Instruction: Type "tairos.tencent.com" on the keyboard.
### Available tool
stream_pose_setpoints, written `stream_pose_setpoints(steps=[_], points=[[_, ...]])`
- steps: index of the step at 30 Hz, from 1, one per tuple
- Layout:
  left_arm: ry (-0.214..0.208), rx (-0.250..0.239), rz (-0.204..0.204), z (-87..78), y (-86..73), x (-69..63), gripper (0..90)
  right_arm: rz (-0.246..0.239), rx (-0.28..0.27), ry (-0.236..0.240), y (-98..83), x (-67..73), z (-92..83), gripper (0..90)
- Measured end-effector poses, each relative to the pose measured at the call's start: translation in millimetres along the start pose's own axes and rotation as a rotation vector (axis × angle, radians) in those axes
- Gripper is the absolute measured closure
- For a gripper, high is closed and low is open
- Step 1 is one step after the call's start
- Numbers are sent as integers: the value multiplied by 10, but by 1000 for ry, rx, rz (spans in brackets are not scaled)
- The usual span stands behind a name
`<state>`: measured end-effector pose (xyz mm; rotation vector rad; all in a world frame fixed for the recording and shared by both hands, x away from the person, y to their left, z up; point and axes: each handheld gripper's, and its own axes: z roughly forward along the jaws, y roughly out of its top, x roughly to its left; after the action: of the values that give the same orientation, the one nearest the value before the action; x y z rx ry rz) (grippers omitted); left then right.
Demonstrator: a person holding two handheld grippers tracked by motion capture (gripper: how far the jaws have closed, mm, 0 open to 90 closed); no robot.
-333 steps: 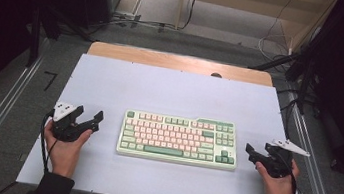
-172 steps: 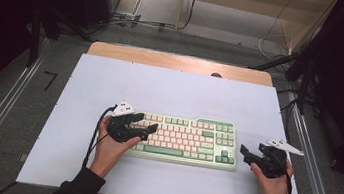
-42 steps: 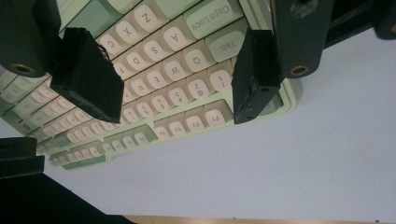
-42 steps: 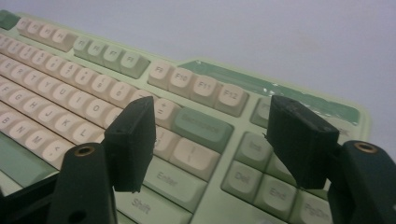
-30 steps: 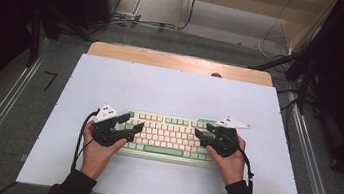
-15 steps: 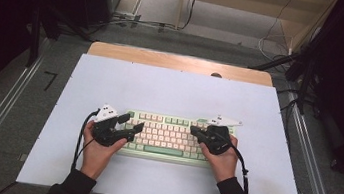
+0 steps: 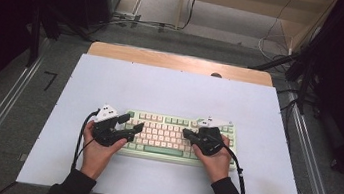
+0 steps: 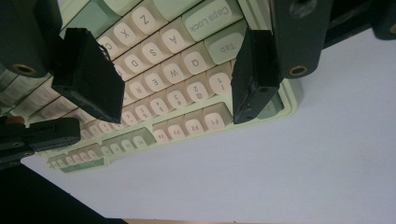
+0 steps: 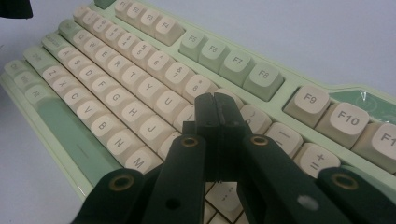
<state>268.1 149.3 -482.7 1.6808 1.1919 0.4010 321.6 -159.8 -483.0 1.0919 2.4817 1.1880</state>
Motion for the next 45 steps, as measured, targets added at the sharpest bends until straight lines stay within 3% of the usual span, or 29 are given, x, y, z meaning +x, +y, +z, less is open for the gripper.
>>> stream_pose_setpoints(steps=[14, 19, 21, 24, 27, 33, 40, 45], points=[[1, 0, 6, 4, -2, -11, 354, -28, 24, -39, -9, 22, 47, 879], [6, -4, 8, 11, -3, -19, 352, -26, -17, -8, 2, 43, -22, 873], [8, -7, 10, 12, -3, -26, 339, -21, -41, 0, 10, 41, -53, 773], [7, -11, 13, 15, -4, -35, 330, 4, -75, 13, 24, 23, -103, 554], [3, -13, 18, 21, -5, -43, 320, 11, -99, -18, 21, -1, -156, 425], [0, 2, 29, 46, -12, -63, 314, 37, -110, -45, -10, -74, -203, 330], [-18, 1, 35, 58, -10, -89, 311, 49, -110, -59, -42, -103, -215, 287], [-35, 17, 60, 91, -9, -138, 394, 59, -114, -57, -47, -116, -230, 289]])
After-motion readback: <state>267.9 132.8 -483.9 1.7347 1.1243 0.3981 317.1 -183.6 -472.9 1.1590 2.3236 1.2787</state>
